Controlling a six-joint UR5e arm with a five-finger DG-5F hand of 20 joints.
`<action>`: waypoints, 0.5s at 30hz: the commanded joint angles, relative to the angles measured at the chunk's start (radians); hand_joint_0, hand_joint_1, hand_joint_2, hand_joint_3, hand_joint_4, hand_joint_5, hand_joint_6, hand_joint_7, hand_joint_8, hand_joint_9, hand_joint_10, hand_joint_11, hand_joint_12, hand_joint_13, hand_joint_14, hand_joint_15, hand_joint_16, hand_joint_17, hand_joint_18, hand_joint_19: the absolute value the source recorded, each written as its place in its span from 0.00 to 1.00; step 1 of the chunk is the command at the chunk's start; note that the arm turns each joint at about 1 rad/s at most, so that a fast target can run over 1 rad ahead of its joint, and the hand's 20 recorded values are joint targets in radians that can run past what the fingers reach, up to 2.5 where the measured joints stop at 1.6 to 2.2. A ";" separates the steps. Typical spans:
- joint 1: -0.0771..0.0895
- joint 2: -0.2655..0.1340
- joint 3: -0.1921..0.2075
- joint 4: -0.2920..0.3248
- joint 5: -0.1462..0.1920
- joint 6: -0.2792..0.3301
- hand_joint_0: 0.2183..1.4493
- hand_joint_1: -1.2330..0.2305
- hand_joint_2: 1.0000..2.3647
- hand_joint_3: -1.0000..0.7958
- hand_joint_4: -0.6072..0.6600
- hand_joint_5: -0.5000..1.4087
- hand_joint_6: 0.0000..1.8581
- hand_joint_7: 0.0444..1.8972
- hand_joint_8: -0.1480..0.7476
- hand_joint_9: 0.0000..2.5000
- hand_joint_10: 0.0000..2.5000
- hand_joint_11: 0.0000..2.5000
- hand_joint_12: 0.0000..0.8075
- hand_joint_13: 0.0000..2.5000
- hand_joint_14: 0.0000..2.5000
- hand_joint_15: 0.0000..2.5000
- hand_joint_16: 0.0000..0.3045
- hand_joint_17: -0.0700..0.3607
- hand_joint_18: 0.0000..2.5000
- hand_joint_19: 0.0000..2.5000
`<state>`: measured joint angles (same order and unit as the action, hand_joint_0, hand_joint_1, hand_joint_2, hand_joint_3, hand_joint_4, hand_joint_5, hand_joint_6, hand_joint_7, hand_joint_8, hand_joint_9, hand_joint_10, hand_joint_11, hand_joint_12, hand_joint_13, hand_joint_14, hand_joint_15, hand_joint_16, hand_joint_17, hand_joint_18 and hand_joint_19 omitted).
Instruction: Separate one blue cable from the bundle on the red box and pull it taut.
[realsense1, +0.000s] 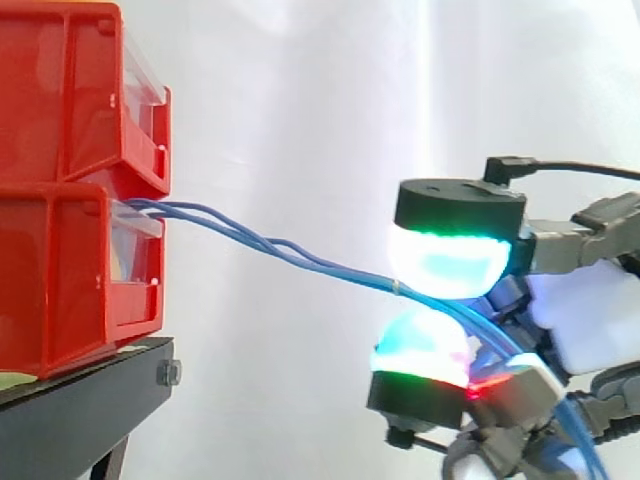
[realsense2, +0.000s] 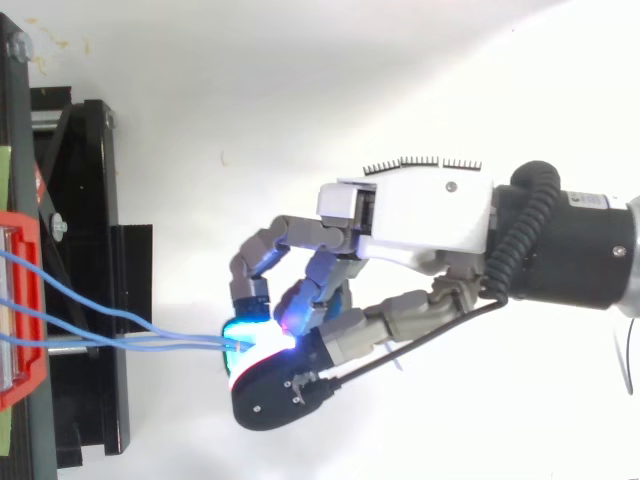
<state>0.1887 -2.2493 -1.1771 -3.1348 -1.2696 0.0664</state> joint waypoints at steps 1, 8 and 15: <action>0.000 0.019 -0.001 -0.039 -0.011 0.000 0.30 0.36 0.01 0.36 0.61 0.17 0.46 0.56 0.58 0.43 0.01 0.42 0.51 0.37 0.01 0.24 0.17 0.43 0.41 0.31; -0.005 0.020 -0.001 -0.037 -0.010 0.000 0.29 0.42 0.00 0.32 0.62 0.17 0.46 0.56 0.59 0.44 0.01 0.42 0.51 0.38 0.01 0.24 0.17 0.43 0.42 0.32; -0.002 0.025 0.020 -0.034 0.004 -0.008 0.25 0.41 0.00 0.28 0.62 0.17 0.45 0.55 0.60 0.44 0.01 0.42 0.52 0.38 0.01 0.24 0.18 0.45 0.43 0.31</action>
<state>0.1860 -2.2238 -1.1691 -3.1713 -1.2739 0.0625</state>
